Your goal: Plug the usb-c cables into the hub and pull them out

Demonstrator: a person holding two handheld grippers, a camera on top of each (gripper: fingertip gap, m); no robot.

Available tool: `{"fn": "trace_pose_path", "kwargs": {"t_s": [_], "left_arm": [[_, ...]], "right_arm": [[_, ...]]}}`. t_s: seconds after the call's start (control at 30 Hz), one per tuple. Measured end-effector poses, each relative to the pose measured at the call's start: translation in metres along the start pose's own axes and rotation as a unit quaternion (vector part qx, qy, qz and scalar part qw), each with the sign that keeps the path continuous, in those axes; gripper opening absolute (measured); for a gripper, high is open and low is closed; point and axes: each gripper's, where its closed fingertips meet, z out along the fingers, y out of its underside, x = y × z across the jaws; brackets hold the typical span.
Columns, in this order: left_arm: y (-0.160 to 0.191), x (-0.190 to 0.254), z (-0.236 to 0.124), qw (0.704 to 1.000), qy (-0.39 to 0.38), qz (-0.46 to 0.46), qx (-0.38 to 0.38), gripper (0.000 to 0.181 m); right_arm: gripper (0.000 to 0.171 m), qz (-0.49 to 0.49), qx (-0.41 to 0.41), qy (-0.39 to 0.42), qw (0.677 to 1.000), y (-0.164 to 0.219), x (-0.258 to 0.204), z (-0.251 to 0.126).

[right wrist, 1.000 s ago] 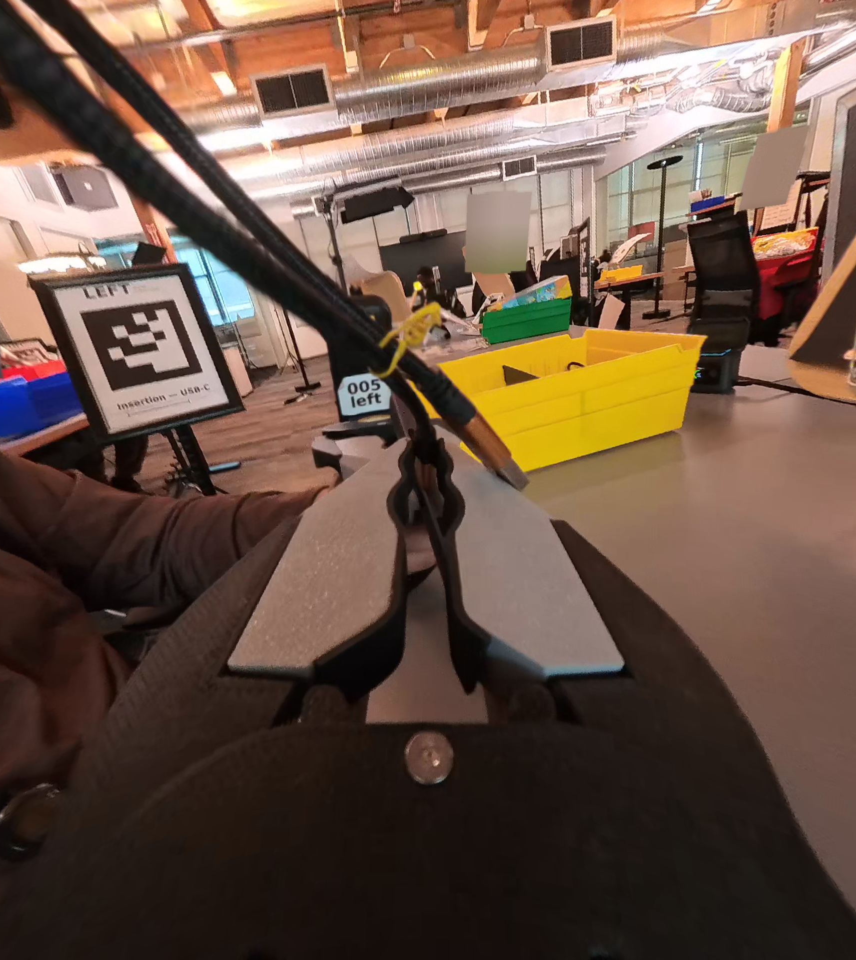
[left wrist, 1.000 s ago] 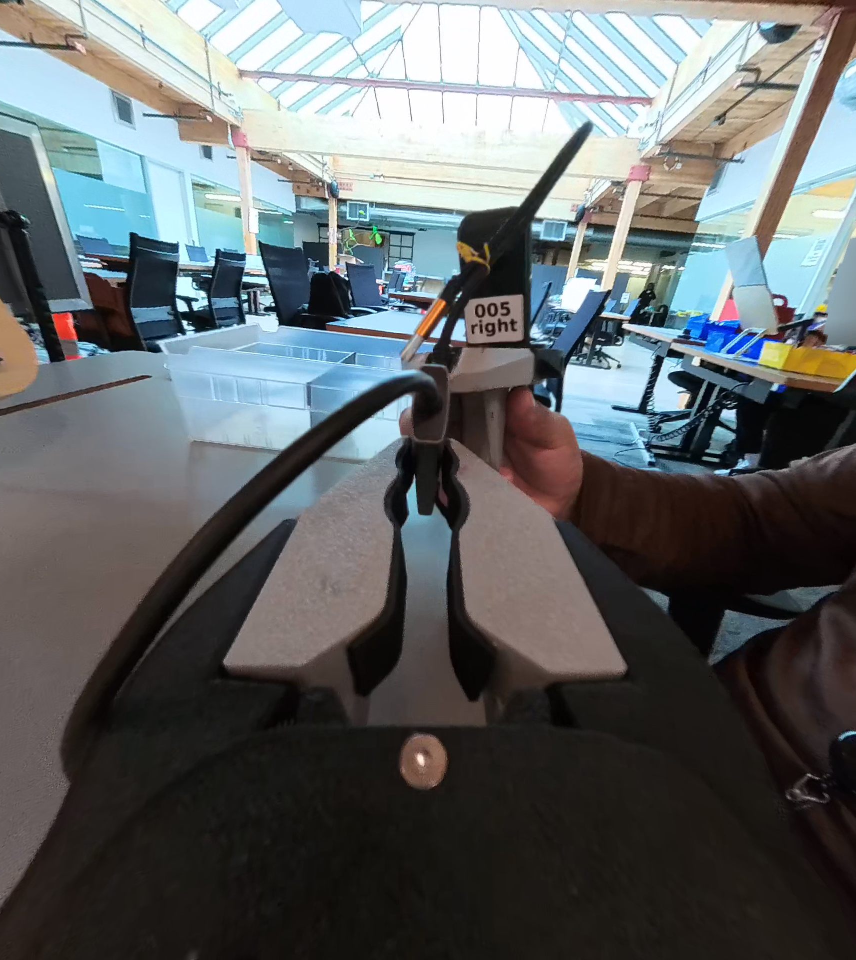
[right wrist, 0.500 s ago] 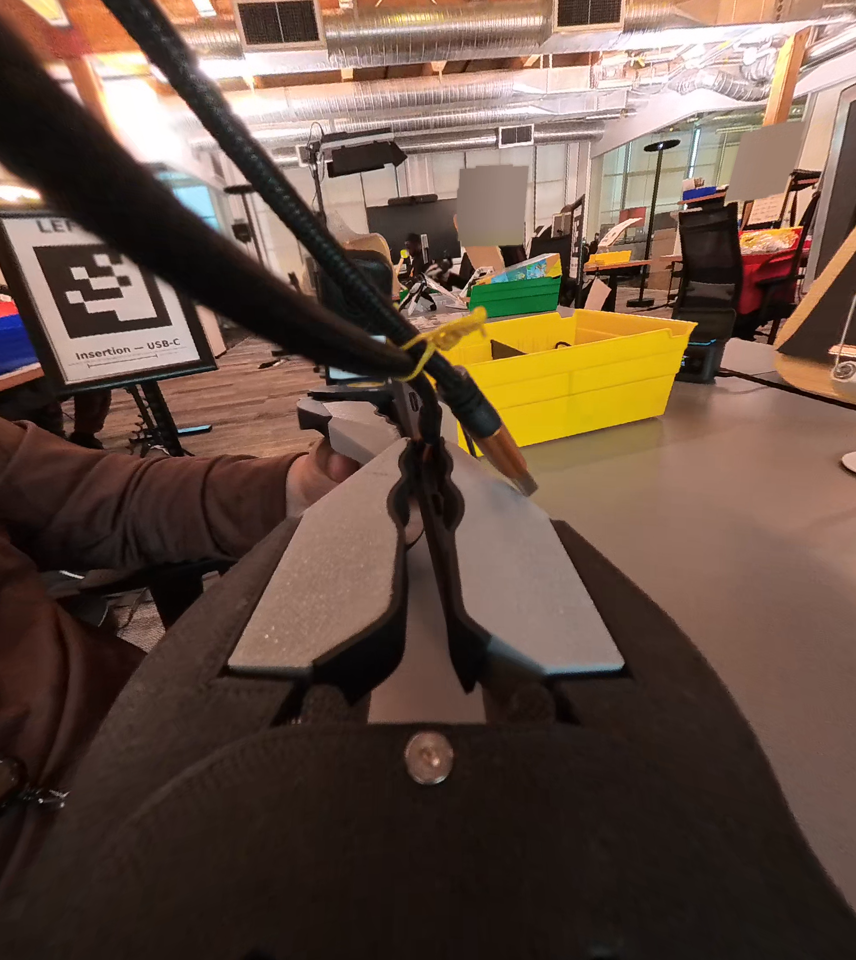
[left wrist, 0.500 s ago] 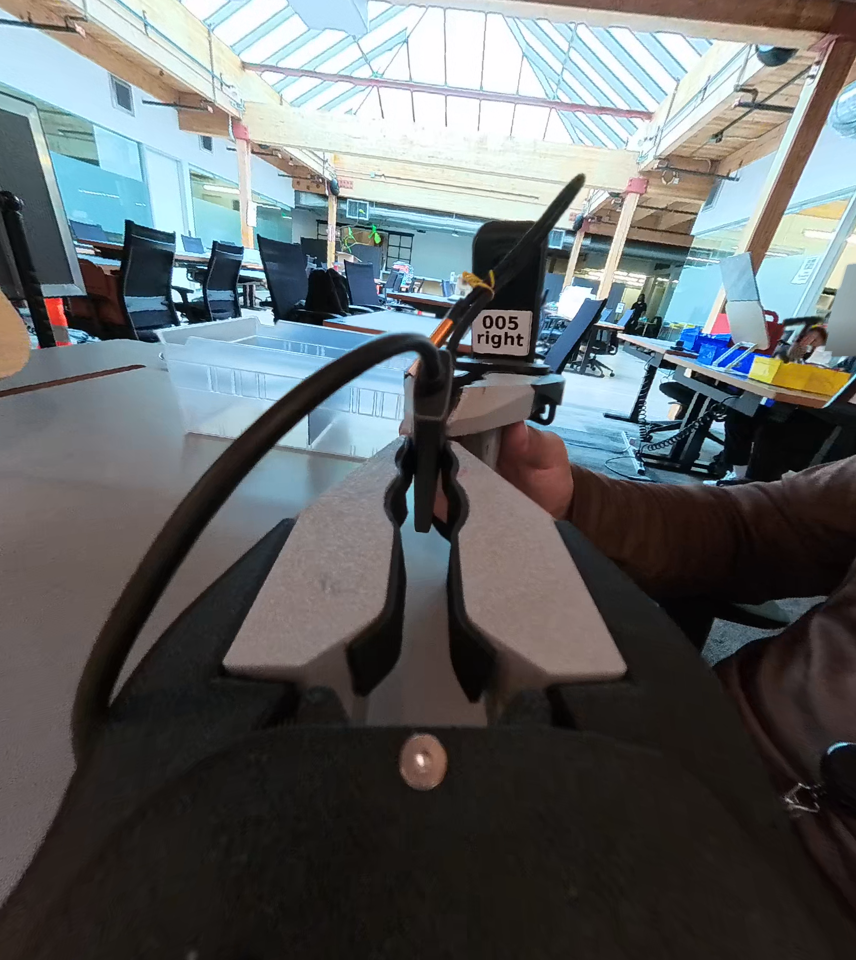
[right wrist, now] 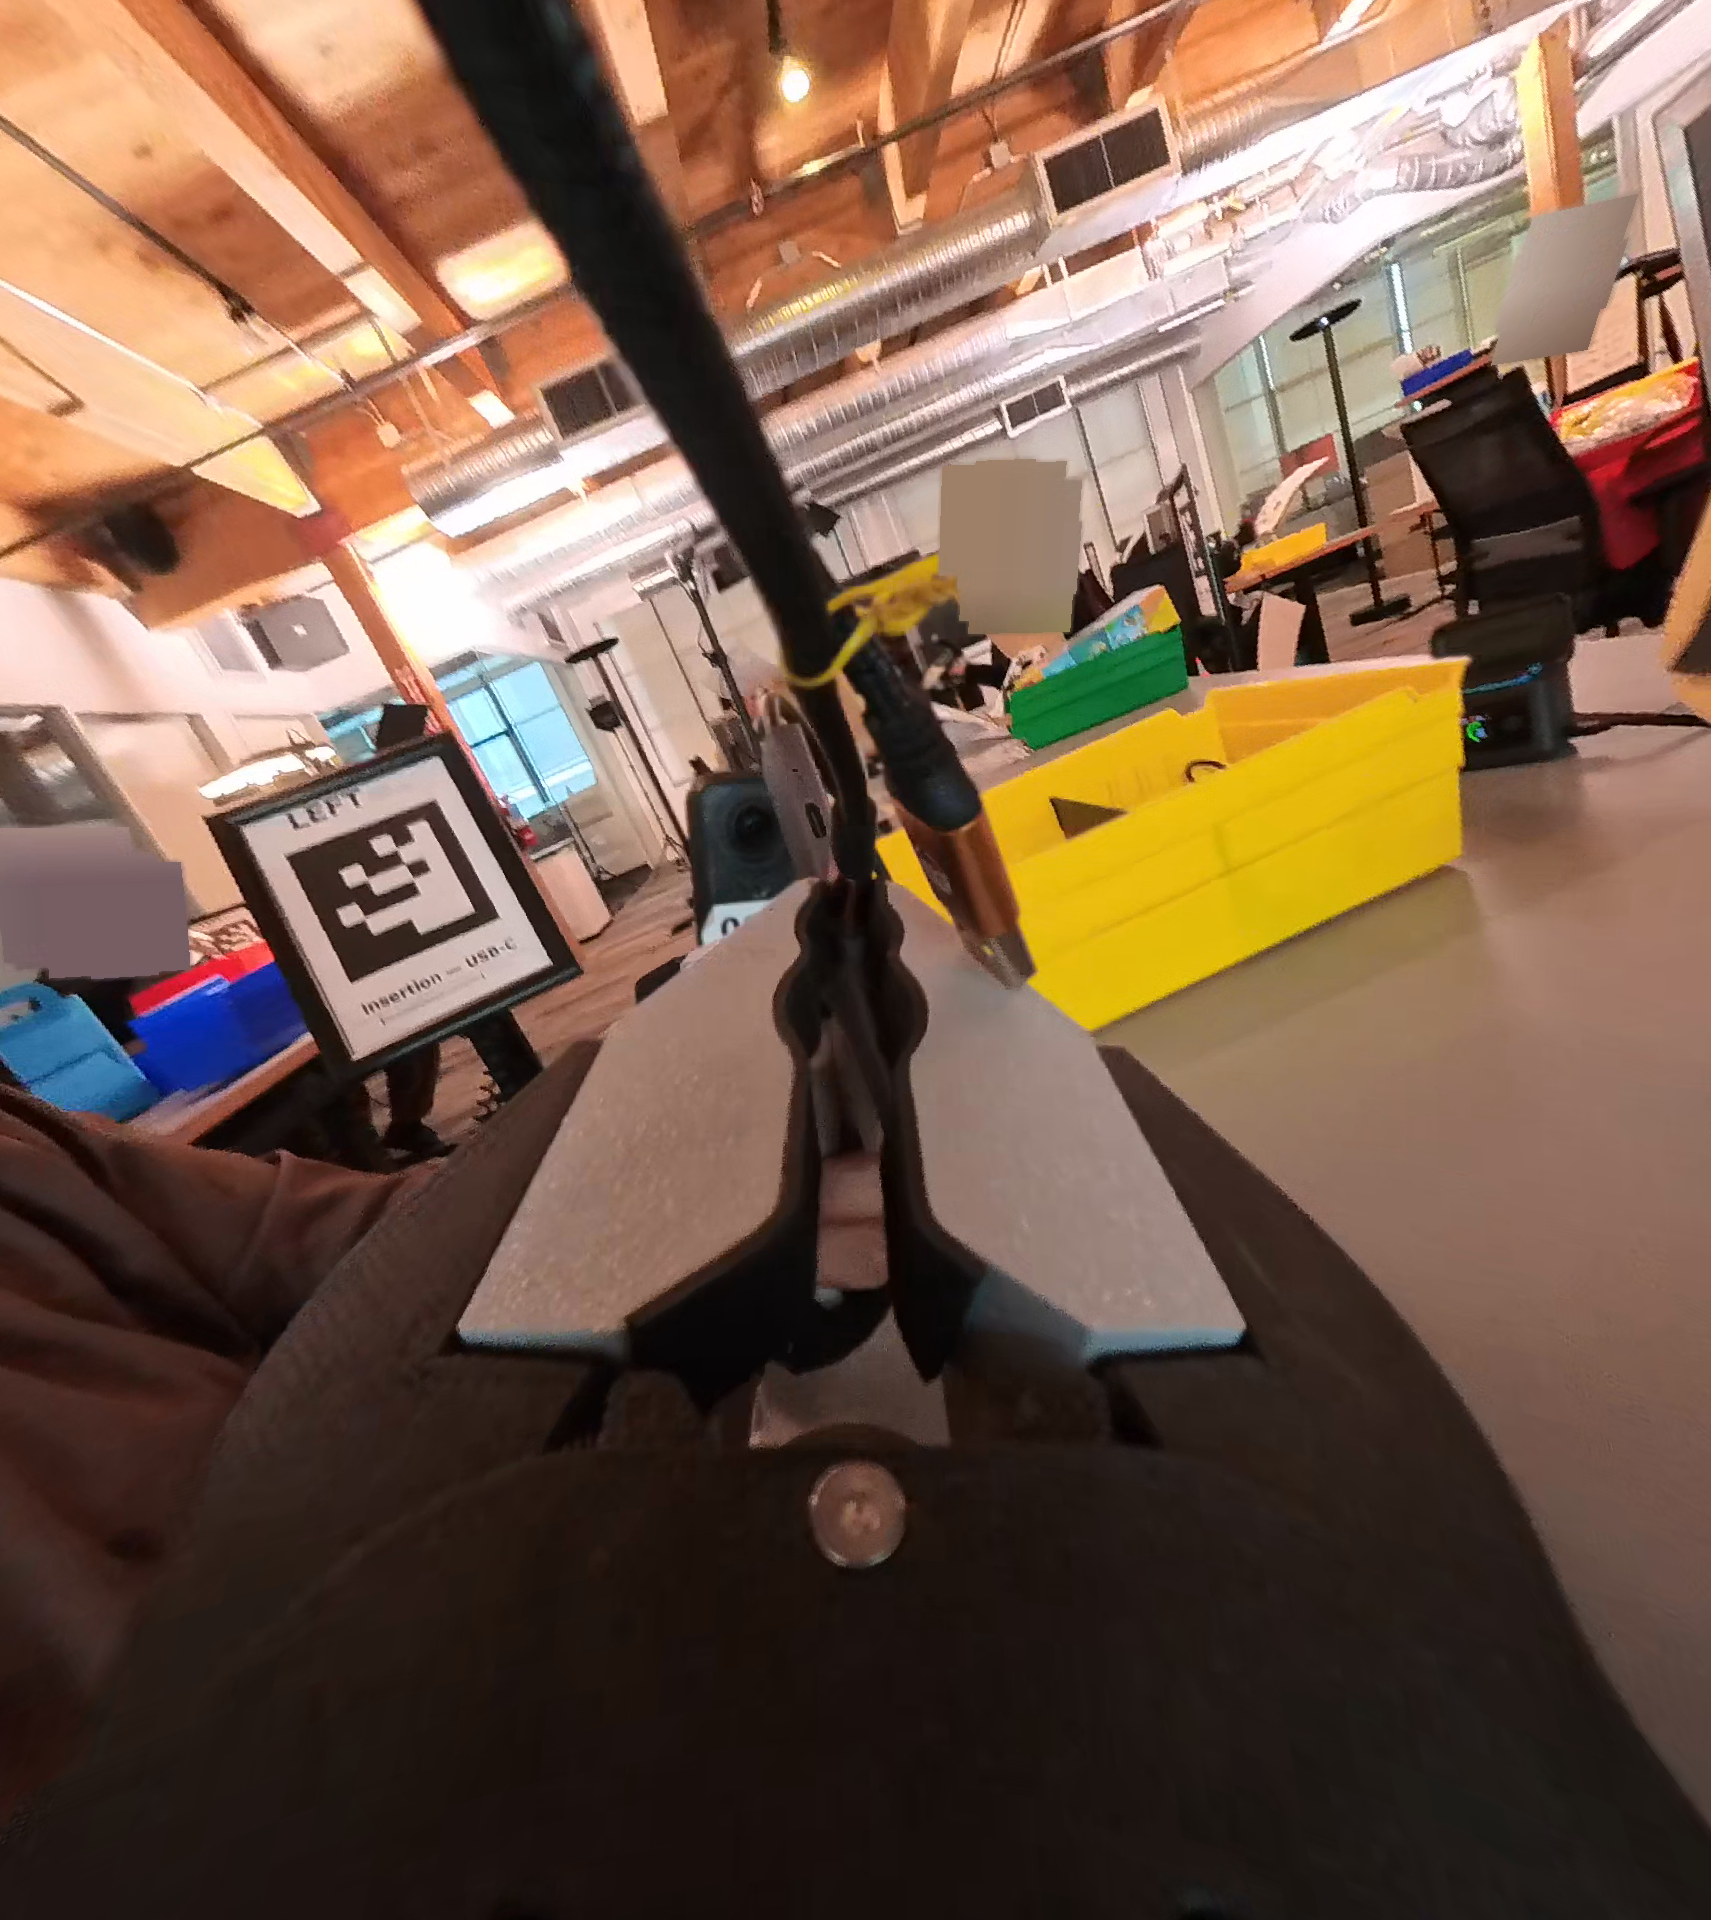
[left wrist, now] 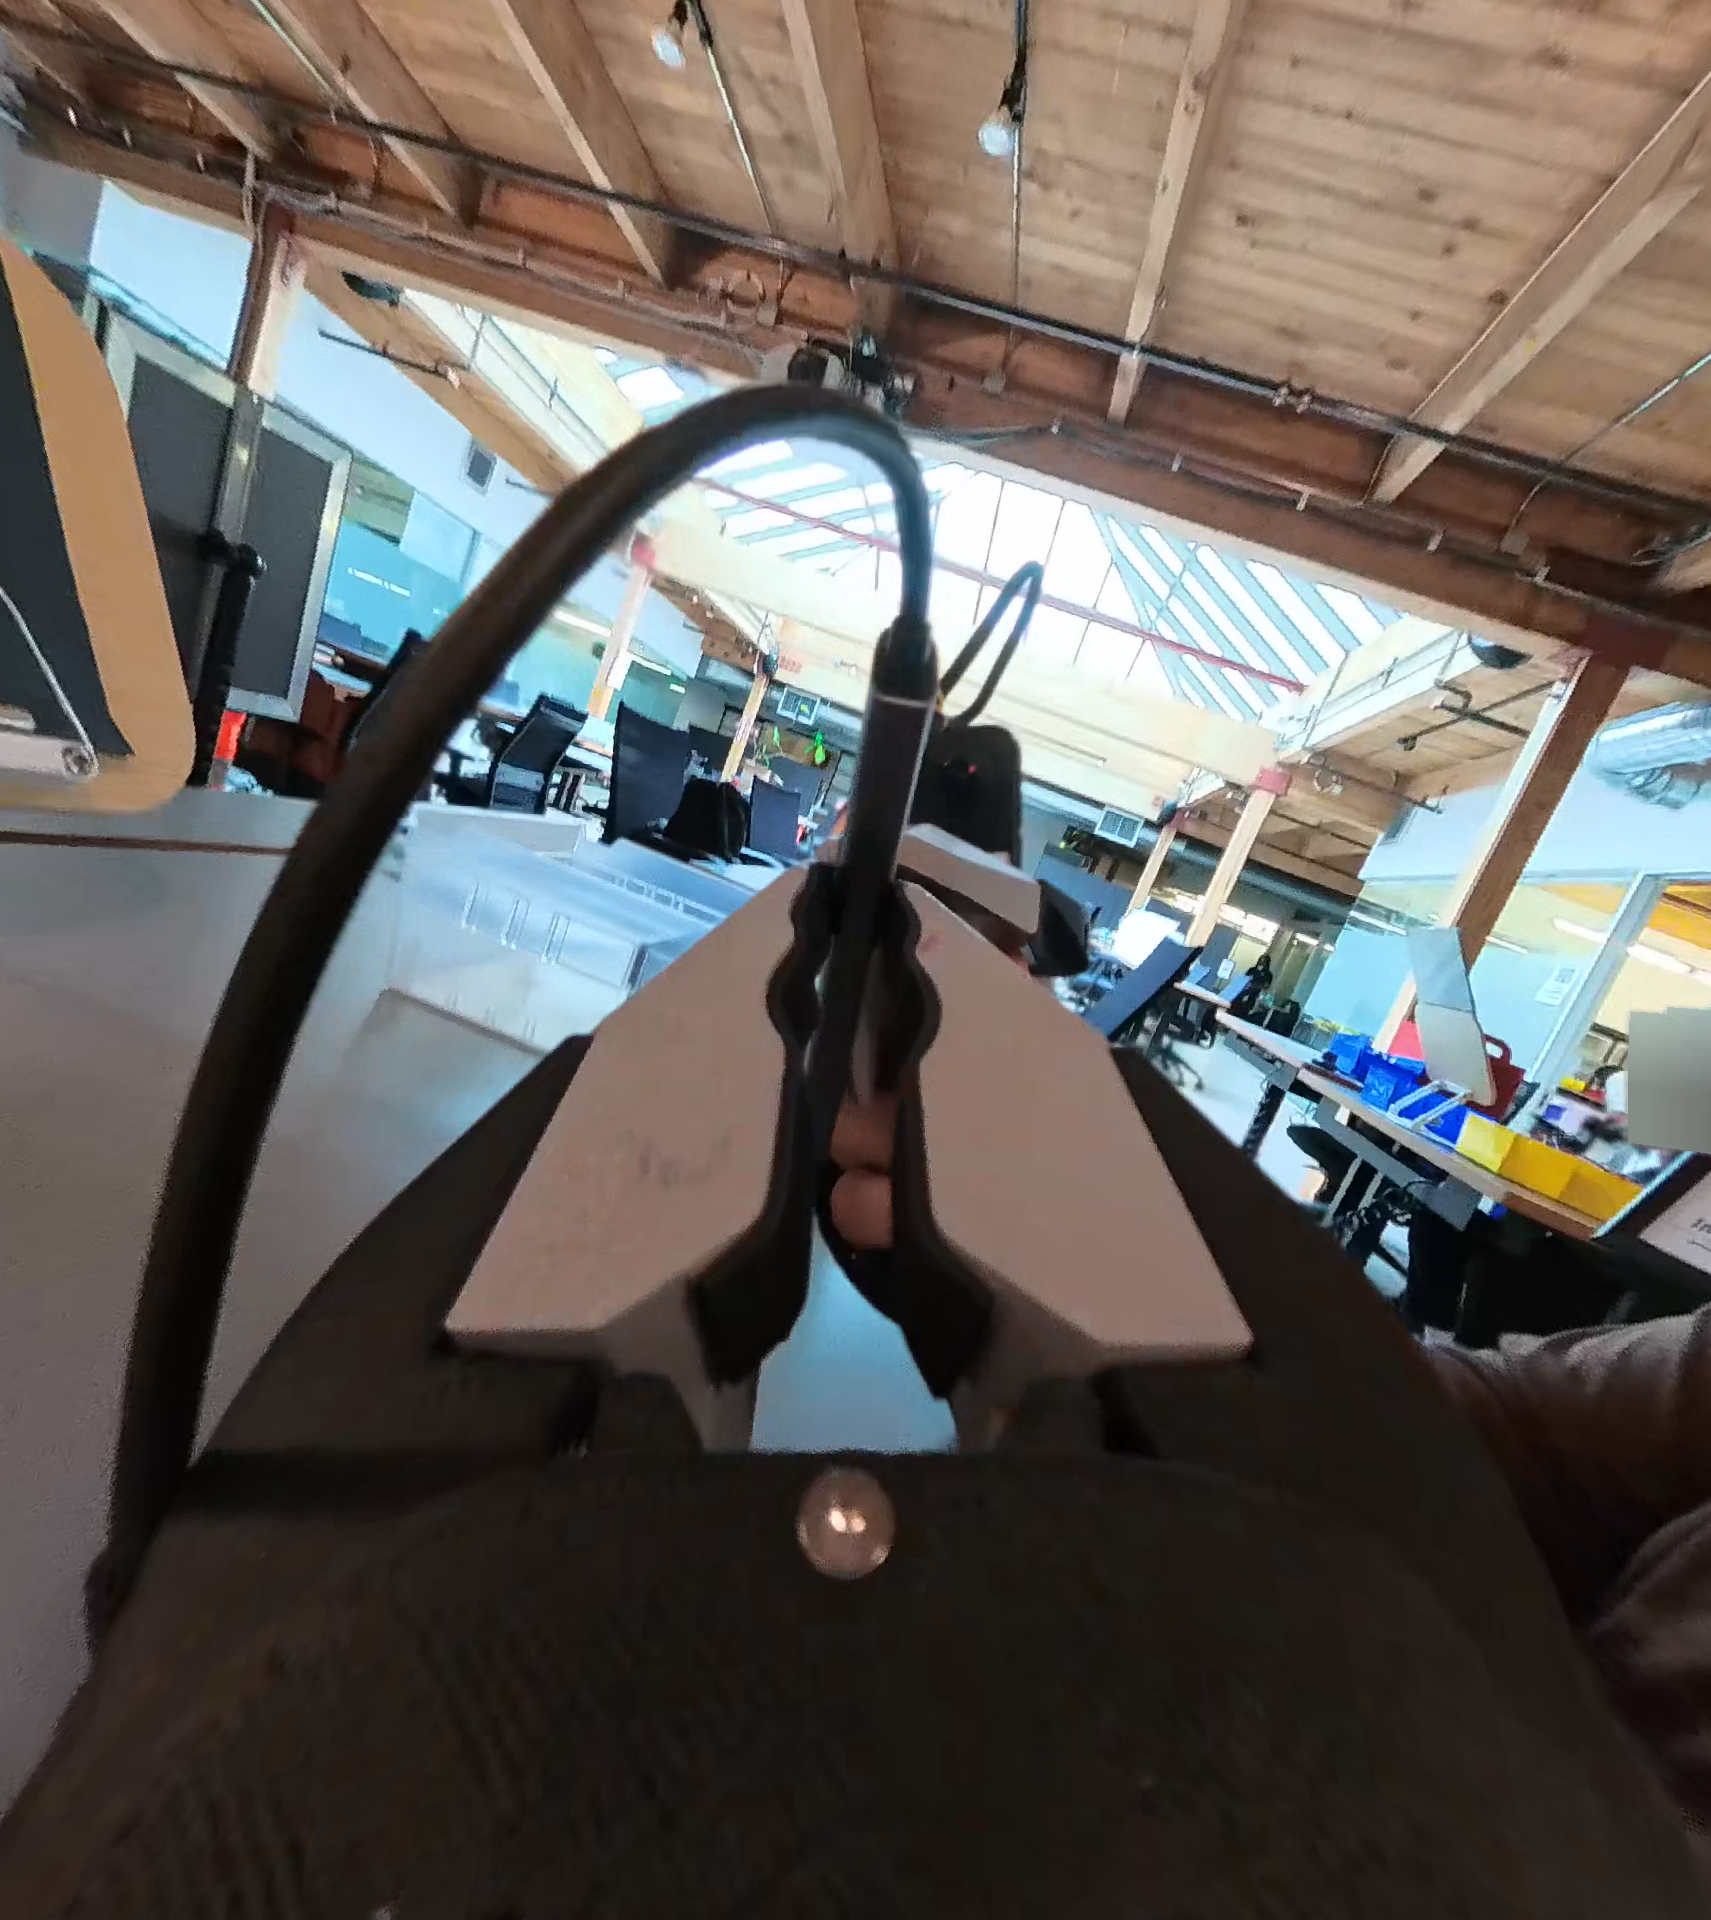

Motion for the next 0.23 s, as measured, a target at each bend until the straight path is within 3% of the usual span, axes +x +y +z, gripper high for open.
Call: {"fn": "trace_pose_path", "kwargs": {"t_s": [0.23], "left_arm": [[-0.027, 0.012, -0.002, 0.999, 0.004, -0.001, 0.050, 0.009]], "right_arm": [[0.000, 0.032, 0.053, -0.042, 0.997, -0.019, -0.015, 0.016]]}}
